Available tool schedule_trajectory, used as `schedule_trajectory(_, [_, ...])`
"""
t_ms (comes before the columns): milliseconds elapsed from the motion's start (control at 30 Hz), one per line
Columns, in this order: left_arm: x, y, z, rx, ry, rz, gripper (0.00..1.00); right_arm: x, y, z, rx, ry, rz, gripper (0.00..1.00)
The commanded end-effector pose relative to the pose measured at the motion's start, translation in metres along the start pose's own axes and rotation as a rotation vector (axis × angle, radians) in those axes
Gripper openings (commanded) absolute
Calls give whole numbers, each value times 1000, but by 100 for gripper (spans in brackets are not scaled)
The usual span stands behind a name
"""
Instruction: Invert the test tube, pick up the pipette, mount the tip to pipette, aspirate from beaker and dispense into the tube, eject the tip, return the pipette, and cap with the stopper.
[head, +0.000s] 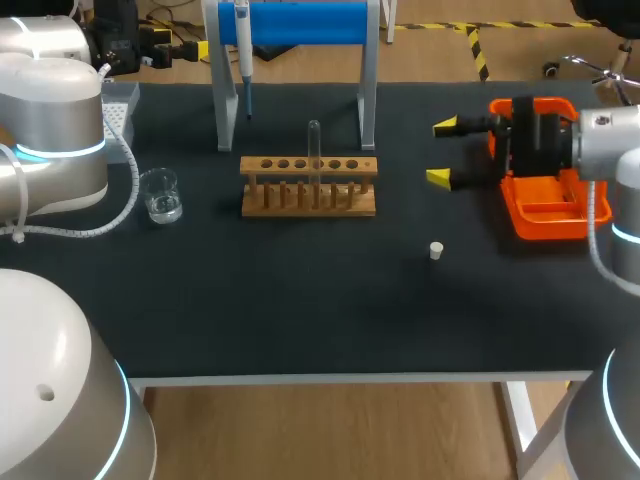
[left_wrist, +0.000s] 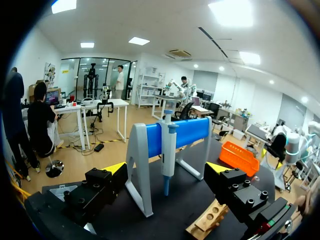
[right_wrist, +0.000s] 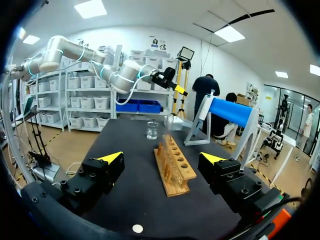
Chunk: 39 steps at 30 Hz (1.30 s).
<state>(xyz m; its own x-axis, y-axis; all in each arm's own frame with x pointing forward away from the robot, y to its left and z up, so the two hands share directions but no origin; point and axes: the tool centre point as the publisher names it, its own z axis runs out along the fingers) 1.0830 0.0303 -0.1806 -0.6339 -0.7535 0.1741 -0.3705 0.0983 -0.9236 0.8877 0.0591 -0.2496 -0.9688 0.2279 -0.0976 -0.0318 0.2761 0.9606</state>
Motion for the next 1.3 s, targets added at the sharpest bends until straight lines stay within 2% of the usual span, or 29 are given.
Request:
schedule_trajectory(33, [0,1,0,2,0,0,100,4,0,2,-1,-16,-1,100])
schedule_trajectory(367, [0,2,1,5,-2,6,100,4,0,2,-1,-16,-1,100])
schedule_trajectory(567, [40,19,-5,25,48,134,100,4,0,2,-1,-16,-1,100])
schedule_trajectory(700, [77,38,-14,29,98,213,100,4,0,2,-1,-16,-1,100])
schedule_trajectory(933, [123,70,-17,12,185,295,100,4,0,2,-1,-16,-1,100])
schedule_trajectory(1100, [141,84,-13,8,249,347,100,4,0,2,-1,-16,-1,100])
schedule_trajectory(1300, [144,94,-13,6,232,341,100,4,0,2,-1,-16,-1,100])
